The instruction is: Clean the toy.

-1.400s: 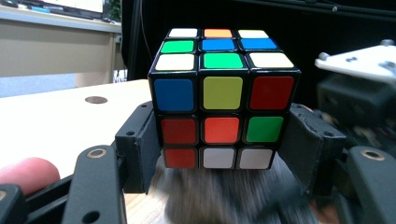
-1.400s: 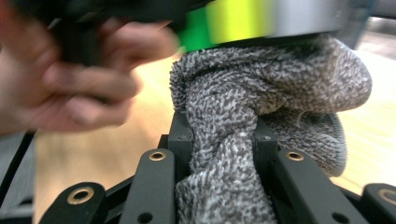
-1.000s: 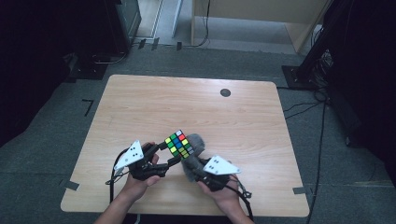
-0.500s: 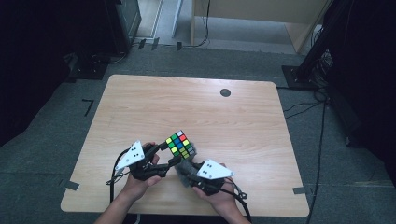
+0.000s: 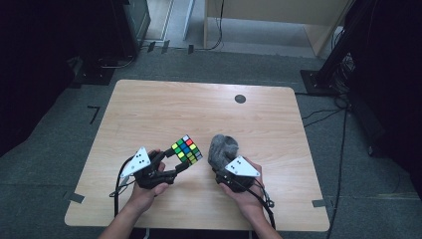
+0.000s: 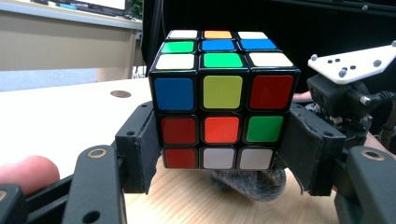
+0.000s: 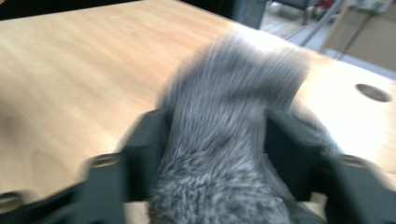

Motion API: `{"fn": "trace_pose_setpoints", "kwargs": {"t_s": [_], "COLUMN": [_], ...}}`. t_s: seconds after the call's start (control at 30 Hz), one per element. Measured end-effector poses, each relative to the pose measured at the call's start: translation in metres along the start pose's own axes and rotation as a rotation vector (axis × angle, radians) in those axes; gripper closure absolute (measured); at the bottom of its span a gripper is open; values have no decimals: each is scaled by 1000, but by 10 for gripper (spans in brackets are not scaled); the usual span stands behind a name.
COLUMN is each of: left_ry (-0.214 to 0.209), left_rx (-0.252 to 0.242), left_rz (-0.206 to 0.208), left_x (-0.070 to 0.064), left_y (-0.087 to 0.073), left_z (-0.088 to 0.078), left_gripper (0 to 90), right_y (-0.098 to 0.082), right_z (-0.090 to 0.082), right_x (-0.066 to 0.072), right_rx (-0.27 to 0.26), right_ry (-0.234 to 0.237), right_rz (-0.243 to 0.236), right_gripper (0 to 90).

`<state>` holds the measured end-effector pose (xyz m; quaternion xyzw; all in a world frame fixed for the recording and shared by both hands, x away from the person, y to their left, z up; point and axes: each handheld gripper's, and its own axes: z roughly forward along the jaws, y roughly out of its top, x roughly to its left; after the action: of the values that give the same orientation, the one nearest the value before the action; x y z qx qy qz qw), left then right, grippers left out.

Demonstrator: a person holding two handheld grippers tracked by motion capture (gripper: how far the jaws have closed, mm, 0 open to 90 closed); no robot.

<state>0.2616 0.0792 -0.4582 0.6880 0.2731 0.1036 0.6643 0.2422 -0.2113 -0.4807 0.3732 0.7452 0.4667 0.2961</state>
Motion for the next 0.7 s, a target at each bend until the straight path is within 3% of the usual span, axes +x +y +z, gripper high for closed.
{"fn": "trace_pose_setpoints", "kwargs": {"t_s": [0.07, 0.13, 0.23, 0.4, 0.5, 0.7], "left_ry": [5, 7, 2, -5, -6, -31], "left_rx": [-3, -5, -14, -6, -3, 9], "left_rz": [-15, -23, -45, -49, -75, -109], "left_x": [2, 3, 3, -5, -8, -16], "left_y": [0, 1, 1, 1, 1, 1], "left_z": [-1, -1, -1, 5, 8, 14], "left_gripper": [347, 347, 347, 347, 347, 347], "right_y": [5, 11, 14, 16, 15, 12], "right_z": [-7, -15, -21, -15, -12, -9], "right_x": [0, 1, 7, 33, 42, 49], "right_rx": [-27, -67, -143, -176, -189, -251], "right_ry": [-48, -56, 28, 140, 145, 106], "right_rz": [-25, -19, -14, -49, -68, -91], "right_gripper": [232, 191, 195, 184, 187, 210]}}
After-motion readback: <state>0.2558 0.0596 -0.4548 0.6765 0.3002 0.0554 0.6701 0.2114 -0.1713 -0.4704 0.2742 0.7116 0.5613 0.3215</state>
